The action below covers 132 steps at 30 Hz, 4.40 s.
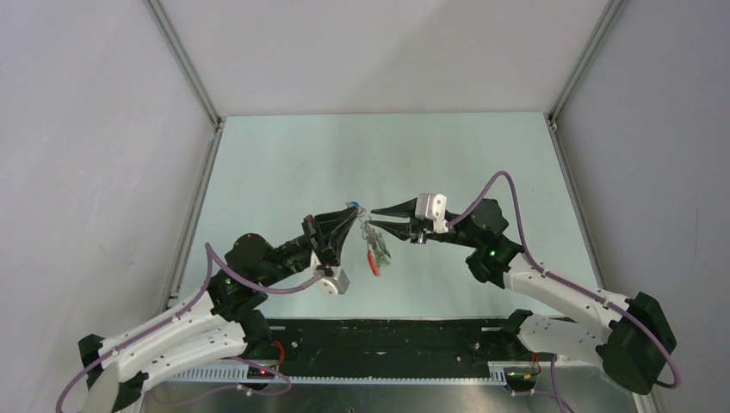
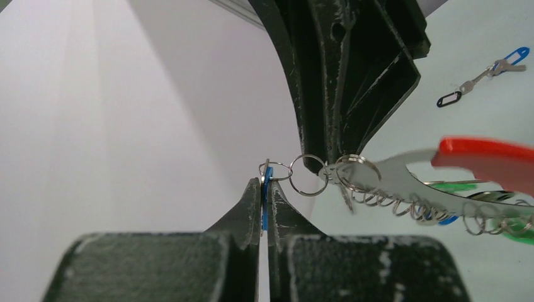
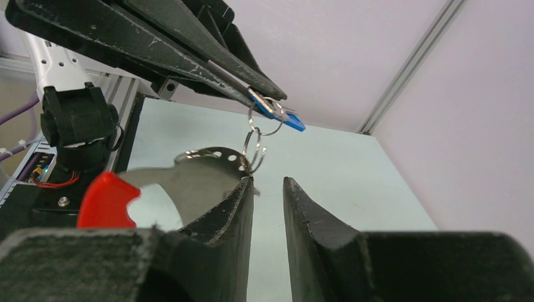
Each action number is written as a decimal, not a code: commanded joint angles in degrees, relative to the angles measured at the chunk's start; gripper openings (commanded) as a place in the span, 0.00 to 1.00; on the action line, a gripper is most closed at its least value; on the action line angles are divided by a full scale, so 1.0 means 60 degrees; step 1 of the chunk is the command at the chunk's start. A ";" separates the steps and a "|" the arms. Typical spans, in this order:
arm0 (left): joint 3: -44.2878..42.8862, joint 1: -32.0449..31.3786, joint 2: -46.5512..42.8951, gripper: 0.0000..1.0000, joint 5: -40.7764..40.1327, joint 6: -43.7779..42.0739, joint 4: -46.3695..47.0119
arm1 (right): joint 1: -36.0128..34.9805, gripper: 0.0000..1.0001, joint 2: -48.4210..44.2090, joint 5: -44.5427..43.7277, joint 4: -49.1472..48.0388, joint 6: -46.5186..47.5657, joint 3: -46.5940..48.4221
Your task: Remove the keys from the keyring
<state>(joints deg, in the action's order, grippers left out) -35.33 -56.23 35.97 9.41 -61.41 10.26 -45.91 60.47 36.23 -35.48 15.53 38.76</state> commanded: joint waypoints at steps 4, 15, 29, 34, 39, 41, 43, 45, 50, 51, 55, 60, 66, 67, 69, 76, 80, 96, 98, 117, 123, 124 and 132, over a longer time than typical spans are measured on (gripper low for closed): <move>0.0033 -0.0004 -0.0208 0.00 0.0316 0.0087 0.0835 | -0.0008 0.27 0.0188 0.0318 -0.0714 -0.0319 0.0633; 0.0018 -0.0004 -0.0238 0.00 0.0290 0.0088 0.0824 | -0.0139 0.19 0.0203 0.1079 -0.0480 -0.0172 0.0673; 0.0090 -0.0004 -0.0357 0.00 0.0490 0.0094 0.0827 | 0.0133 0.24 -0.0007 0.0751 -0.0529 -0.0427 0.0746; 0.0111 -0.0005 -0.0366 0.00 0.0594 0.0080 0.0827 | 0.0309 0.25 -0.0089 0.0896 -0.0588 -0.0566 0.0864; 0.0131 -0.0005 -0.0394 0.00 0.0640 0.0053 0.0826 | 0.0342 0.25 0.0035 0.0963 -0.0567 -0.0575 0.1075; 0.0132 -0.0004 -0.0418 0.00 0.0687 0.0045 0.0824 | 0.0342 0.25 0.0146 0.1057 -0.0559 -0.0610 0.1181; 0.0139 -0.0004 -0.0414 0.00 0.0700 0.0029 0.0824 | 0.0318 0.26 0.0258 0.1177 -0.0560 -0.0647 0.1262; 0.0133 -0.0004 -0.0434 0.00 0.0695 0.0029 0.0824 | 0.0251 0.26 0.0358 0.1232 -0.0560 -0.0654 0.1309; 0.0132 -0.0004 -0.0511 0.00 0.0683 0.0019 0.0823 | 0.0145 0.26 0.0496 0.1258 -0.0494 -0.0628 0.1332; 0.0132 -0.0011 -0.0525 0.00 0.0683 0.0012 0.0813 | 0.0132 0.26 0.0498 0.1257 -0.0482 -0.0626 0.1332; 0.0143 -0.0004 -0.0559 0.00 0.0688 0.0005 0.0817 | 0.0078 0.27 0.0499 0.1280 -0.0484 -0.0651 0.1332; 0.0158 -0.0004 -0.0574 0.00 0.0662 -0.0018 0.0810 | 0.0014 0.31 0.0500 0.1320 -0.0547 -0.0759 0.1335; 0.0150 -0.0004 -0.0560 0.00 0.0669 -0.0024 0.0810 | 0.0013 0.35 0.0480 0.1289 -0.0557 -0.0790 0.1337; 0.0148 -0.0004 -0.0552 0.00 0.0672 -0.0022 0.0817 | 0.0009 0.35 0.0460 0.1258 -0.0560 -0.0796 0.1342; 0.0147 -0.0011 -0.0539 0.00 0.0697 -0.0027 0.0816 | 0.0020 0.36 0.0433 0.1219 -0.0560 -0.0782 0.1346; 0.0140 -0.0004 -0.0558 0.00 0.0804 -0.0032 0.0813 | 0.0082 0.33 0.0490 0.1272 -0.0445 -0.0776 0.1470; 0.0125 -0.0004 -0.0534 0.00 0.0859 -0.0111 0.0790 | 0.0079 0.32 0.0671 0.1580 -0.0374 -0.0893 0.1635; 0.0089 0.0010 -0.0708 0.00 0.0646 -0.0283 0.0775 | 0.0079 0.27 0.1033 0.2299 -0.0063 -0.1535 0.1787; 0.0095 0.0011 -0.0712 0.00 0.0640 -0.0296 0.0770 | 0.0079 0.20 0.1039 0.2378 -0.0063 -0.1587 0.1787; 0.0251 0.0026 -0.0730 0.00 0.0216 -0.0459 0.0766 | 0.0510 0.00 0.0660 0.2507 -0.0320 -0.3597 0.1779; 0.0305 0.0025 -0.0649 0.00 0.0186 -0.0467 0.0773 | 0.0970 0.00 0.0585 0.2272 -0.0792 -0.4933 0.1786; 0.0307 0.0025 -0.0641 0.00 0.0188 -0.0465 0.0769 | 0.1070 0.00 0.0582 0.2137 -0.0904 -0.5108 0.1786; 0.0295 0.0022 -0.0579 0.00 0.0329 -0.0426 0.0766 | 0.1431 0.00 0.0766 0.0914 -0.1378 -0.7479 0.1778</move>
<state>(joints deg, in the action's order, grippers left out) -33.52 -56.23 32.75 11.53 -63.09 11.49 -38.39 65.65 47.42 -38.22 -18.63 47.44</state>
